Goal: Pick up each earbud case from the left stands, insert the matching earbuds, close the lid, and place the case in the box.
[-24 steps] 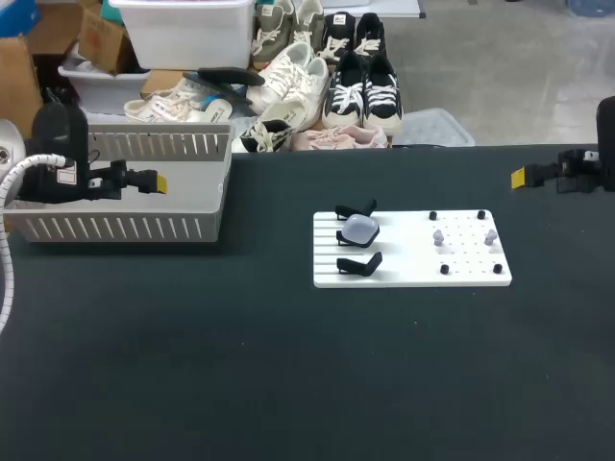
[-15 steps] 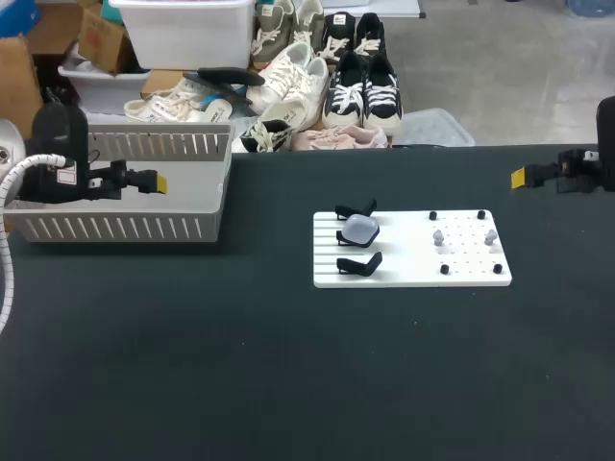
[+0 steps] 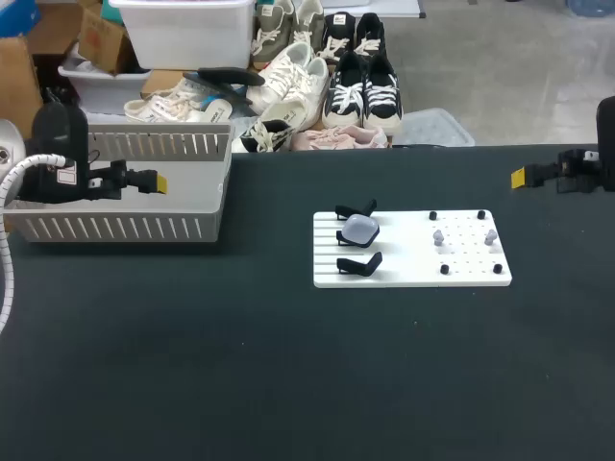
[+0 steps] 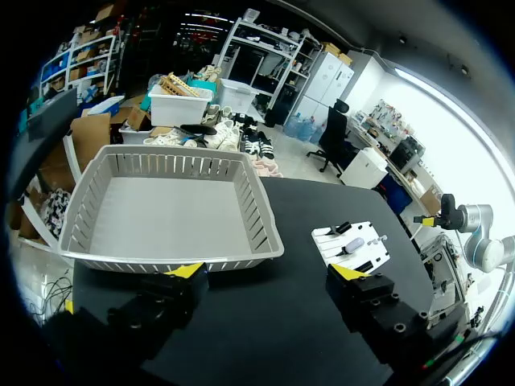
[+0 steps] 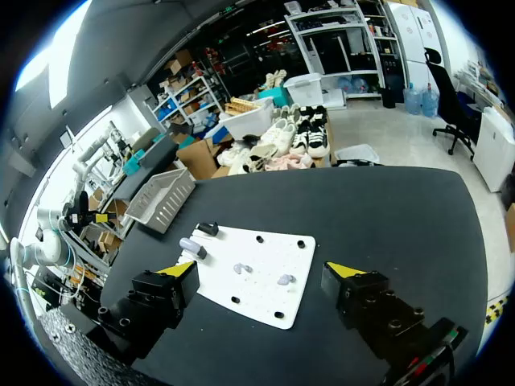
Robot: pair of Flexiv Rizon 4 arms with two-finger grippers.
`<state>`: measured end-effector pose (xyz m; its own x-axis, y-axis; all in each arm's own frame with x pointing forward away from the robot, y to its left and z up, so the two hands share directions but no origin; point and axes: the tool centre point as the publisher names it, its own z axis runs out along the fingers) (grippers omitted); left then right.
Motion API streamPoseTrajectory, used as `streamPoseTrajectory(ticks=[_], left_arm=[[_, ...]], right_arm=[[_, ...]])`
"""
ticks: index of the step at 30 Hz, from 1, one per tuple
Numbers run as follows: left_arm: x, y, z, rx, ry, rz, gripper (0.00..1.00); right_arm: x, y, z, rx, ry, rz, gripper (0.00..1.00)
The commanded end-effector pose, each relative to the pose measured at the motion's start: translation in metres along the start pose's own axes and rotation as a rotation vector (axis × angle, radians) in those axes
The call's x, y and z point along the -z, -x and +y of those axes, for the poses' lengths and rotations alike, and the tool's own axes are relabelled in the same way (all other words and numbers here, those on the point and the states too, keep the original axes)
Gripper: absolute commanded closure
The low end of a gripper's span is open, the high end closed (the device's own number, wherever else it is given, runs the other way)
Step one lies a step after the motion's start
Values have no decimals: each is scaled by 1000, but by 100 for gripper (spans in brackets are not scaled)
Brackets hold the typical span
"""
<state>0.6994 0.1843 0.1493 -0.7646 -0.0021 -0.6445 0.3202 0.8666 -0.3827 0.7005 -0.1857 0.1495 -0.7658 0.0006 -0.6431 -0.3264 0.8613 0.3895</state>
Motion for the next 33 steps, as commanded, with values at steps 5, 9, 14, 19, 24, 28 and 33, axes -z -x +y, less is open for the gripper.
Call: streamPoseTrajectory(ticks=[5,9,14,19,24,28,33], left_arm=[[0,1,0,0,2,5,0],[0,1,0,0,2,5,0],[0,1,0,0,2,5,0],[0,1,0,0,2,5,0],[0,1,0,0,2,5,0],[0,1,0,0,2,5,0],[-1,3,-6,-76,-16,-12,0]], right_arm=[[0,0,-1,1,4,1,0],[0,0,-1,1,4,1,0],[0,0,-1,1,4,1,0],[0,0,-1,1,4,1,0],[0,0,-1,1,4,1,0],[0,0,-1,1,4,1,0],[0,0,-1,1,4,1,0]])
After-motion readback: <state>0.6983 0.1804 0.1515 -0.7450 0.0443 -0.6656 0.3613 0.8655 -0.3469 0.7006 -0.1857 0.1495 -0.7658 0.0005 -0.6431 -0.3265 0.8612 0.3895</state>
